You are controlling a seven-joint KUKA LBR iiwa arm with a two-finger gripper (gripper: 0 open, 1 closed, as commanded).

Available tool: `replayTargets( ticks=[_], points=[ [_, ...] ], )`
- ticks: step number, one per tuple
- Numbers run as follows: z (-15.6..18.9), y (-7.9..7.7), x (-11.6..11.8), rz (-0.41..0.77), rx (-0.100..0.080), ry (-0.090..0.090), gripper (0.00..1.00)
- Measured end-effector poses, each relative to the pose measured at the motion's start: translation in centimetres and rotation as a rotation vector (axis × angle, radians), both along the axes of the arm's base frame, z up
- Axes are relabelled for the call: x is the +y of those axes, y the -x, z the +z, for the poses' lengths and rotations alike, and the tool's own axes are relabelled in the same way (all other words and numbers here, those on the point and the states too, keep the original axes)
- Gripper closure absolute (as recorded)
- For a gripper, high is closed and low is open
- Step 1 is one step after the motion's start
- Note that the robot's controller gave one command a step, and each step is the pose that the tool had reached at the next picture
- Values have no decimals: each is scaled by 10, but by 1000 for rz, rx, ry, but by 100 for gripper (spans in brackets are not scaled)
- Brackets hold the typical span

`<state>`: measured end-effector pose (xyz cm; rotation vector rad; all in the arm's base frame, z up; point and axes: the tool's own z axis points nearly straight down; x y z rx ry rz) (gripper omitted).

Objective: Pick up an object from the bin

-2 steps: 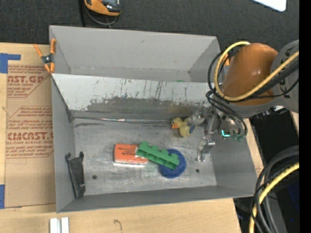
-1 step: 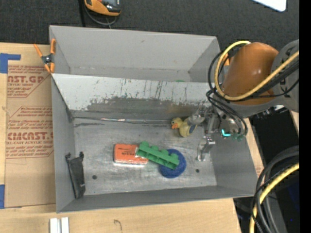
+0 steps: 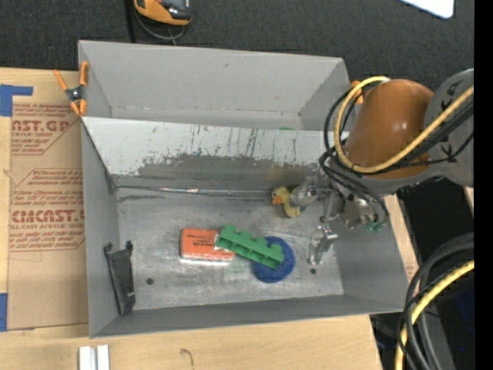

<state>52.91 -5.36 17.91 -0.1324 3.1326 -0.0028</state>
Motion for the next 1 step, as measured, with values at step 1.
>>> replayTargets(
  ticks=[1],
  points=[
    [-94, 21, 37, 78, 0, -2, 100]
  ],
)
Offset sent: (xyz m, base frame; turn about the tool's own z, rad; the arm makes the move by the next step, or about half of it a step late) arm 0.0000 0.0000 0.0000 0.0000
